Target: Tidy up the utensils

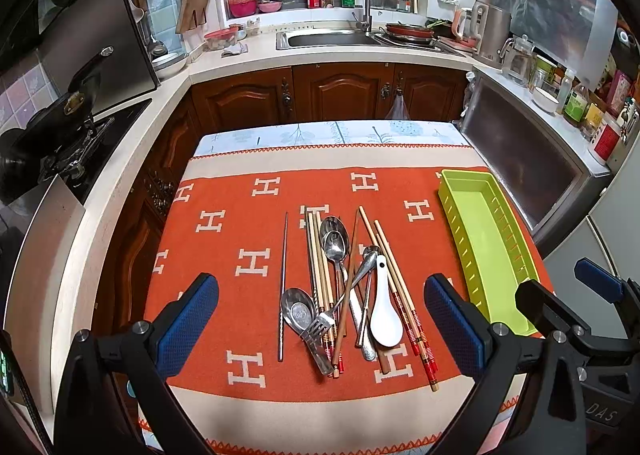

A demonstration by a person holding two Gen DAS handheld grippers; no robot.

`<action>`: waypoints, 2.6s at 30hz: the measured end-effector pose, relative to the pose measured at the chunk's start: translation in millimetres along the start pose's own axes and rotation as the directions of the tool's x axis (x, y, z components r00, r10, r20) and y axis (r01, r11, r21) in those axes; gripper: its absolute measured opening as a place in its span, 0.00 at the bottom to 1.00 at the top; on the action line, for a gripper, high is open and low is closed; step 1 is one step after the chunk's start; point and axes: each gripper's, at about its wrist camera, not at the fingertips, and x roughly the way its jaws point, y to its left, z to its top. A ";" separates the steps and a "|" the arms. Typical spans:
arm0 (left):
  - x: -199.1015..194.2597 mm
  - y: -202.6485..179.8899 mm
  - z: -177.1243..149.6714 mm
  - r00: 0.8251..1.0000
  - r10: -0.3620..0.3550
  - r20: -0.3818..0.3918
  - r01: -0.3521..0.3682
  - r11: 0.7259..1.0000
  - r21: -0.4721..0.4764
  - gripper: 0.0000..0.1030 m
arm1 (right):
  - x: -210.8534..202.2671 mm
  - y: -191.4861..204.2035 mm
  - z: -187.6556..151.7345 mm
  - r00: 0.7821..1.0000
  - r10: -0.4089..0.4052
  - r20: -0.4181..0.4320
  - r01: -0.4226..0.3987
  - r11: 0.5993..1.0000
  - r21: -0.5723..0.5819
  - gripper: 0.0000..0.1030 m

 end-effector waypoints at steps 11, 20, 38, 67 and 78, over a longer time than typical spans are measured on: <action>0.5 0.9 -1.0 1.000 -0.001 -0.003 0.001 1.000 -0.001 0.98 | 0.2 0.2 -0.2 1.000 0.000 -0.001 0.000 1.000 0.000 0.99; 2.5 1.5 -3.7 1.000 -0.009 -0.014 0.009 1.000 -0.004 0.98 | 3.4 3.4 -3.2 1.000 0.005 -0.009 -0.005 1.000 -0.001 0.97; 4.4 11.6 11.0 0.999 -0.046 -0.006 0.046 0.999 -0.003 0.98 | 13.2 12.2 5.4 0.999 0.021 -0.050 -0.023 0.999 -0.031 0.86; 170.3 114.0 13.7 0.946 -0.135 -0.294 0.079 0.977 -0.196 0.66 | 207.4 34.9 33.1 0.866 0.293 -0.406 -0.252 0.956 0.151 0.42; 231.3 90.2 5.2 0.908 -0.129 -0.397 0.078 0.987 -0.144 0.49 | 303.3 77.7 19.4 0.805 0.303 -0.511 -0.215 0.950 0.225 0.30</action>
